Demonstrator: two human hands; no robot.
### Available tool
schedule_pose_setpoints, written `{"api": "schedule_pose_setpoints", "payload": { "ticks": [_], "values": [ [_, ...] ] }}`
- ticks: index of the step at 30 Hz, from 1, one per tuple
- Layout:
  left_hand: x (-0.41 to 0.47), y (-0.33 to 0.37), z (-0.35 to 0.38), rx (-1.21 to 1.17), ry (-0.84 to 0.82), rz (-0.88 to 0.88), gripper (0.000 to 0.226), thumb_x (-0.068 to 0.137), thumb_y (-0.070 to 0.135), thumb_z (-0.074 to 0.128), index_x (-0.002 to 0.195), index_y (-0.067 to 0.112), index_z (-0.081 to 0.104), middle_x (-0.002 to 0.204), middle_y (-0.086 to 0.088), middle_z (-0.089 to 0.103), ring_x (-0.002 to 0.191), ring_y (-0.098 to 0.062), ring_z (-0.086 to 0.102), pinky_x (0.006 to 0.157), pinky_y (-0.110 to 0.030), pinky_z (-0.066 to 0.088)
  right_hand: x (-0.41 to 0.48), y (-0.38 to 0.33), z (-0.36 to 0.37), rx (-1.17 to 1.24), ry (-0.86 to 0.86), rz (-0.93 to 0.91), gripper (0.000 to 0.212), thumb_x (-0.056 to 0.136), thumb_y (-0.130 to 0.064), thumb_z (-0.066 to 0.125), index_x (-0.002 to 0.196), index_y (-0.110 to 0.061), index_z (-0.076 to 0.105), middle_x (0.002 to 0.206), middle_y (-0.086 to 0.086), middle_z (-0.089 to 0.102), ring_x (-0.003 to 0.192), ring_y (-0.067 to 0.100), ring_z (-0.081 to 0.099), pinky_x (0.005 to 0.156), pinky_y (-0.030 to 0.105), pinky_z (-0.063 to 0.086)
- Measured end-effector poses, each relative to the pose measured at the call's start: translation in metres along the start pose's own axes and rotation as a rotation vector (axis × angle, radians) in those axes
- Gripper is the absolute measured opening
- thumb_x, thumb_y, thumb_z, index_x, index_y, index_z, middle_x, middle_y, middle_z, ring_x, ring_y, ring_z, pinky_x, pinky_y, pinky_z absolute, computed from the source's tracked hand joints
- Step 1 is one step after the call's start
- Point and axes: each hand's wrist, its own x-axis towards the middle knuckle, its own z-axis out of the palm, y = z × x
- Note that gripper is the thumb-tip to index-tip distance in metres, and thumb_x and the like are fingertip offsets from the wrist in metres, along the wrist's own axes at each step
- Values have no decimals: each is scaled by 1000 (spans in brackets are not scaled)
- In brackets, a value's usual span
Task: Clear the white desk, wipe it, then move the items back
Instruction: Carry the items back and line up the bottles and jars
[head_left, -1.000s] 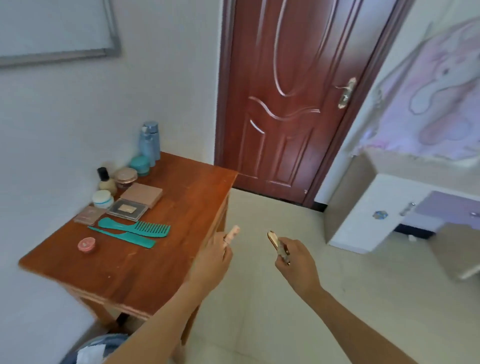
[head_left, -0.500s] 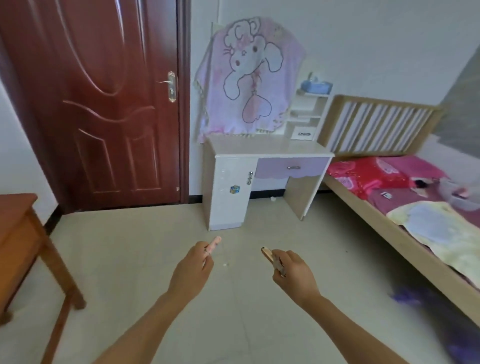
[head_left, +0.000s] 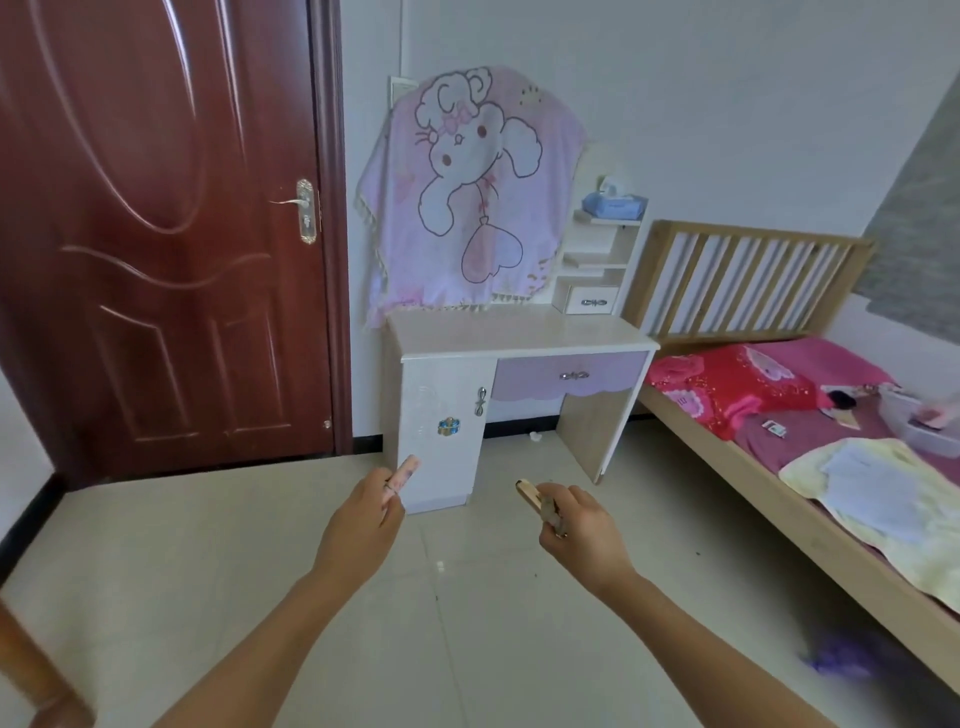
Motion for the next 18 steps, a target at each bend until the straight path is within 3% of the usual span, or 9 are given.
{"api": "schedule_pose_setpoints", "payload": {
  "ticks": [10, 13, 16, 17, 18],
  "values": [
    [102, -11, 69, -7, -96, -37, 7, 92, 9, 40, 91, 6, 45, 113, -14, 62, 48, -11, 37, 45, -22, 26, 88, 69, 14, 97, 11, 185, 39, 80, -3, 59, 118, -8, 56, 100, 14, 59, 85, 28, 53, 69, 35, 43],
    [130, -10, 99, 18, -130, -24, 7, 92, 9, 40, 89, 5, 44, 119, -4, 62, 50, -14, 37, 46, -22, 28, 107, 111, 17, 91, -10, 238, 39, 80, -4, 59, 118, -9, 56, 101, 13, 60, 84, 27, 53, 70, 35, 44],
    [170, -1, 128, 3, -147, -19, 12, 91, 8, 37, 80, 11, 37, 131, 20, 51, 51, -15, 36, 49, -26, 30, 142, 154, 19, 119, 21, 278, 39, 77, -1, 60, 115, -8, 58, 99, 14, 61, 84, 29, 53, 67, 31, 39],
    [185, 5, 138, 9, -142, -24, 15, 91, 8, 36, 78, 14, 34, 127, 23, 52, 51, -13, 35, 49, -27, 30, 156, 167, 19, 130, 27, 278, 39, 77, -1, 60, 115, -8, 58, 98, 14, 61, 83, 29, 54, 67, 31, 39],
    [200, 11, 147, 16, -132, -41, 15, 91, 9, 36, 78, 15, 33, 120, 15, 59, 52, -12, 35, 49, -28, 30, 171, 180, 19, 138, 27, 271, 39, 76, -1, 60, 114, -9, 58, 98, 14, 61, 83, 30, 54, 67, 33, 40]
  ]
}}
